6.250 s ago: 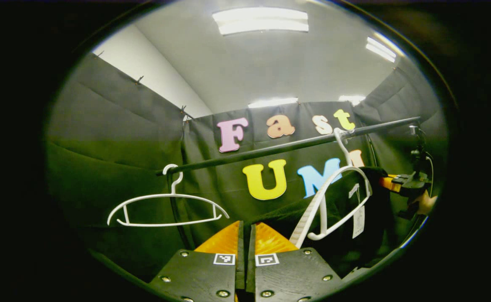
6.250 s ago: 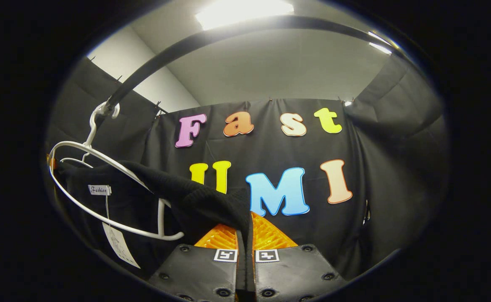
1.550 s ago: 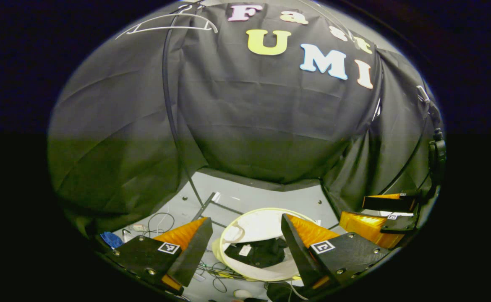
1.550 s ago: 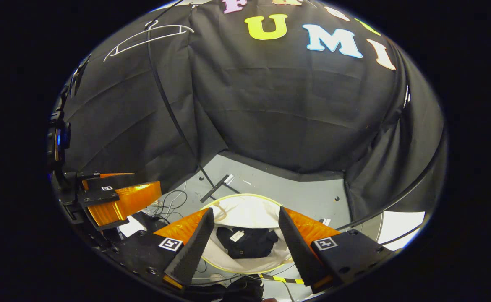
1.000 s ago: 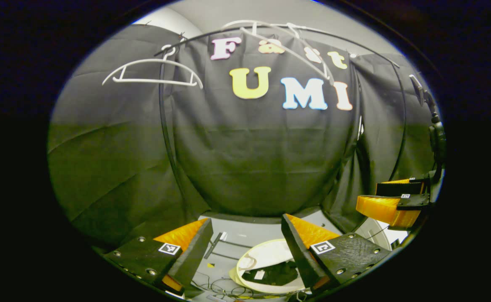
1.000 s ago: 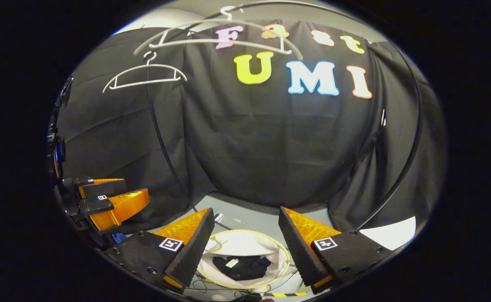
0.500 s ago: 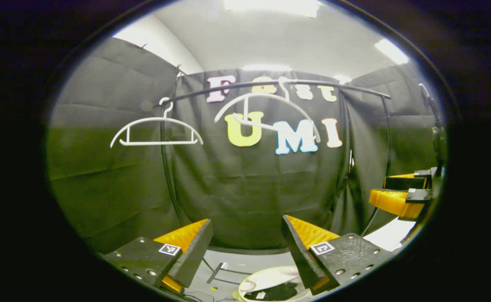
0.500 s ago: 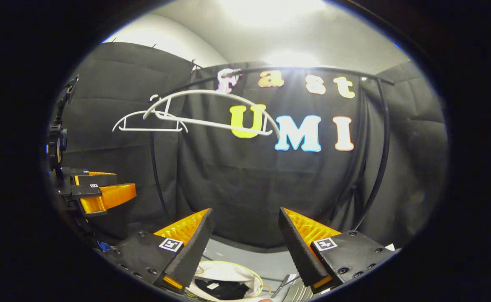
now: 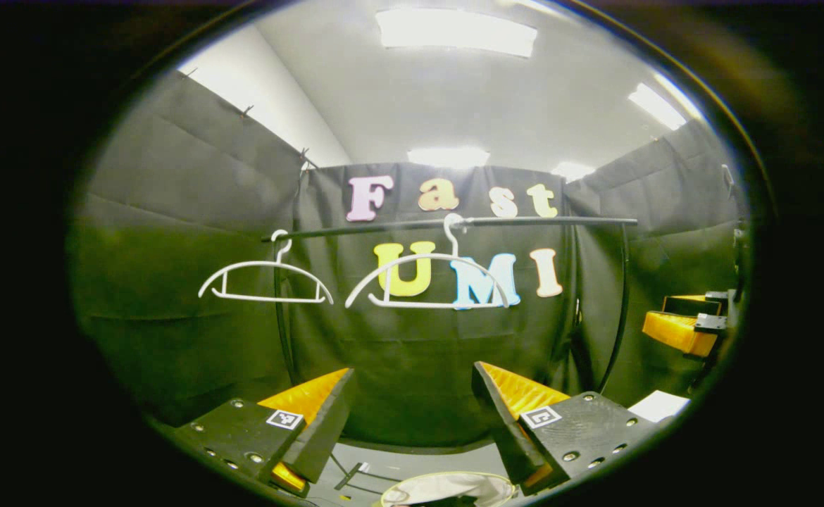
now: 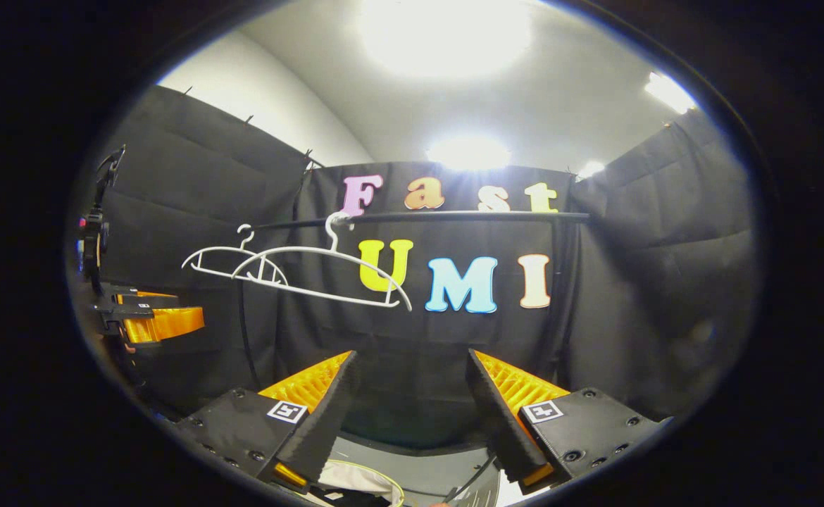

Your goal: Grasp the clothes on the hanger with both hands and then place them into the laundry hamper below.

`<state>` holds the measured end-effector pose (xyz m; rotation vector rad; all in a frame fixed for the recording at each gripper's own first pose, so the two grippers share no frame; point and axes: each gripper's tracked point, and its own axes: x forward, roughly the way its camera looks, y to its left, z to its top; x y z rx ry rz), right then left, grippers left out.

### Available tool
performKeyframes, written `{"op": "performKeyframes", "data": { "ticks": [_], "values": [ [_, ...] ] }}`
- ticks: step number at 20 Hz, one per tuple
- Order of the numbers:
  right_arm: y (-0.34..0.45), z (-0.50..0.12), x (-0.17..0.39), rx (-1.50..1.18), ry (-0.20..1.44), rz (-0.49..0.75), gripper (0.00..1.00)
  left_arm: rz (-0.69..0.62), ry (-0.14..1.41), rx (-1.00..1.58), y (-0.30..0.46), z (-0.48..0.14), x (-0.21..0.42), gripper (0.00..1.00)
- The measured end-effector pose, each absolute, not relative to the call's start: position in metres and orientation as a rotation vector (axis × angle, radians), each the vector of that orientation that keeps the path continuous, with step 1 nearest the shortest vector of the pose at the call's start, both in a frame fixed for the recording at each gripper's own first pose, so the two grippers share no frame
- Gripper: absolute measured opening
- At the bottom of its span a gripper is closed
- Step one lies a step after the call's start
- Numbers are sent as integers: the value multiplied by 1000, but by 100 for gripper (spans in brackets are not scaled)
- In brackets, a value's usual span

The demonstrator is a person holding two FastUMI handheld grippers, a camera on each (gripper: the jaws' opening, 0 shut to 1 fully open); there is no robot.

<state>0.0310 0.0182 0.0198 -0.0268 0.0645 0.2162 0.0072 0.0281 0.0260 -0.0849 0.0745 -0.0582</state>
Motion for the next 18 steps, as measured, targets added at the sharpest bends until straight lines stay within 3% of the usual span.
{"op": "performKeyframes", "data": {
  "ticks": [1, 5, 14, 18],
  "values": [
    [8, 22, 25, -11, 54, 202, 98, -64, 68, -69, 25, 32, 2, 96],
    [-23, 33, -2, 7, 51, 152, 92, -65, 47, -49, 13, 43, -24, 96],
    [-48, 31, -21, 18, 60, 116, 95, -51, 49, -70, 4, 41, -36, 96],
    [-52, 34, -18, 21, 45, 99, 92, -49, 38, -52, 3, 45, -39, 96]
  ]
}}
